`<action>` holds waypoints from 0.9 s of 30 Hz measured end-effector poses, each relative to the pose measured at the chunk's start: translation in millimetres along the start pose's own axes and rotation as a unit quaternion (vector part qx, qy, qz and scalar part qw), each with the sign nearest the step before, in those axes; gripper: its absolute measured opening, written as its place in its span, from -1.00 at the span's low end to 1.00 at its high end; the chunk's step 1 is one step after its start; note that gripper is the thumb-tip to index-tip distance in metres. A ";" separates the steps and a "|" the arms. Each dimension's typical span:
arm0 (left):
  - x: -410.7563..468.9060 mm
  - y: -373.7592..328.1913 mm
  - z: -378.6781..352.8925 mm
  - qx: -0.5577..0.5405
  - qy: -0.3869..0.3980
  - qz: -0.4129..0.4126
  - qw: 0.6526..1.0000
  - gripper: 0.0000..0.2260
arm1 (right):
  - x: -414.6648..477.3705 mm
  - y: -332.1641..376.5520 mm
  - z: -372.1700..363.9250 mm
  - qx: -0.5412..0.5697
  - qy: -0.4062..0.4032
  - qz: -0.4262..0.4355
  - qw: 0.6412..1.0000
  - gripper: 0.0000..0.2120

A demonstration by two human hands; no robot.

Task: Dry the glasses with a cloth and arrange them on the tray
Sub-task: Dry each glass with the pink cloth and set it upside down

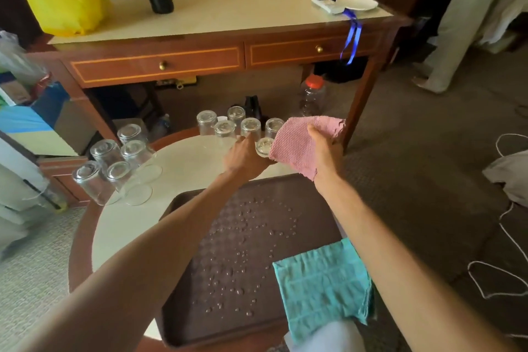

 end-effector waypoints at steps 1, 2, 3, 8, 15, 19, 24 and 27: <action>1.4 3.2 -1.7 0.005 -0.008 0.015 1.000 -0.33 | 1.0 -0.3 1.7 -0.011 -0.004 0.002 1.000 -0.75; 2.4 5.4 -2.7 0.007 -0.012 0.023 1.000 -0.34 | 0.0 0.2 2.7 -0.014 -0.003 0.003 1.000 -0.74; 4.1 6.6 -4.2 0.005 -0.016 0.025 1.000 -0.36 | -0.3 0.7 4.9 -0.015 -0.006 0.010 1.000 -0.68; 4.6 2.8 -1.1 -0.048 -0.038 0.026 0.998 -0.61 | -6.2 2.7 12.0 -0.028 -0.007 0.030 0.999 -0.54; -17.3 3.8 31.8 -0.124 -0.082 0.019 0.989 -0.49 | -28.3 24.1 12.5 -0.029 0.023 0.064 0.997 -0.80; -45.1 20.8 67.7 -0.181 -0.085 0.012 0.980 -0.55 | -56.7 35.0 6.8 -0.055 0.037 0.079 0.995 -0.59; -101.5 54.2 115.4 -0.281 -0.096 0.061 0.953 -0.57 | -103.3 29.9 -3.4 -0.094 0.036 0.078 0.992 -0.41; -134.7 73.5 132.8 -0.396 -0.061 0.099 0.911 -0.40 | -131.3 24.0 -17.0 -0.137 0.046 0.077 0.986 -0.37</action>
Point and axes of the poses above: each hand's wrist, its own x-axis towards the middle knuckle, its own z-axis out of the back of the hand, y = z × x, the point moved 7 cm from there along x, towards the middle knuckle, and after that the axes turned 1 degree about x, right-handed, at the moved point
